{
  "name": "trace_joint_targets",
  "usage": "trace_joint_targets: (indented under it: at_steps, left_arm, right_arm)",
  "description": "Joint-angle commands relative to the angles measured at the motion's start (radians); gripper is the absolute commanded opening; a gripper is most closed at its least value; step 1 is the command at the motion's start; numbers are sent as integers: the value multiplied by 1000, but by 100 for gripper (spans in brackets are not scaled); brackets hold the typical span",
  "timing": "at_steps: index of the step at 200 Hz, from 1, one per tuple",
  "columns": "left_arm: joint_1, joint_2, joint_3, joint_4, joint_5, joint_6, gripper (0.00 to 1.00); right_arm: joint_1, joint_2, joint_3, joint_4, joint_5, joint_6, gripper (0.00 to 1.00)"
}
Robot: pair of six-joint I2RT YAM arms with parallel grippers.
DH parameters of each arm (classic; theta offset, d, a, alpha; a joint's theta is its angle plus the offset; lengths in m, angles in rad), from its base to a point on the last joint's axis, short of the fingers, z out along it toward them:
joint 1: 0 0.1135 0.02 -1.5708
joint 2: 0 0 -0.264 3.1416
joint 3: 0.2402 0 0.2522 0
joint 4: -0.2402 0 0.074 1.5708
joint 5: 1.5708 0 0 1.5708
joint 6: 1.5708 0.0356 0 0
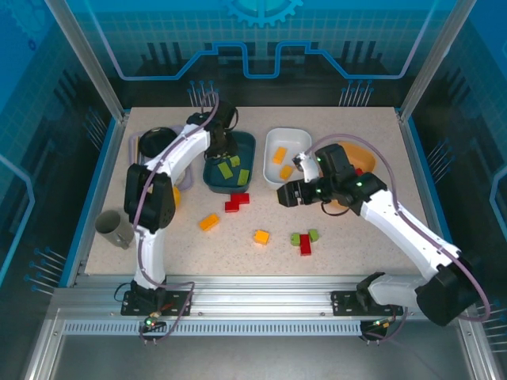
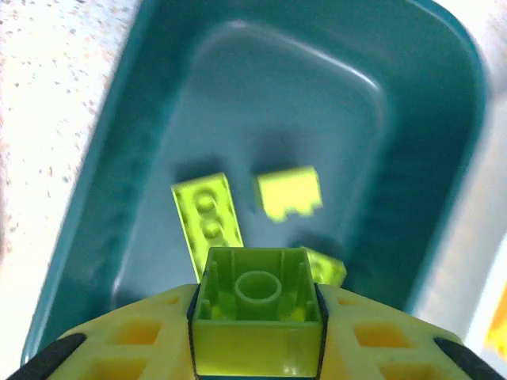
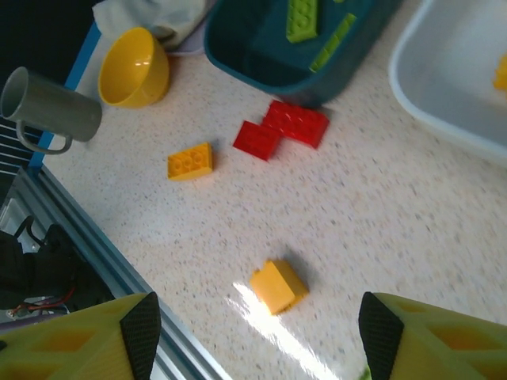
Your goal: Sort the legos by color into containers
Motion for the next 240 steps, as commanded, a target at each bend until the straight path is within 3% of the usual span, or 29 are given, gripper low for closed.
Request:
trace_joint_targets:
  at_steps: [1, 33, 67, 97, 144, 188, 219, 240]
  left_arm:
    - [44, 120, 129, -16, 31, -66, 34]
    - [65, 279, 335, -74, 64, -49, 38]
    - [66, 331, 380, -66, 94, -50, 42]
    - [62, 323, 376, -62, 126, -53, 60]
    - [47, 207, 352, -47, 145, -74, 73]
    - [8, -61, 103, 28, 134, -126, 74]
    - [-23, -300, -224, 104, 140, -182, 75]
    - [-60, -443, -403, 112, 148, -197, 75]
  right_arm:
    - [17, 48, 58, 98, -9, -31, 70]
    - [21, 107, 87, 75, -11, -48, 70]
    - [21, 142, 91, 48, -4, -57, 70]
    - [54, 188, 117, -1, 49, -101, 70]
    - [118, 257, 145, -30, 144, -139, 71]
    - [231, 347, 183, -121, 258, -204, 71]
    - [231, 355, 157, -165, 325, -127, 71]
    - [179, 337, 142, -319, 377, -8, 72]
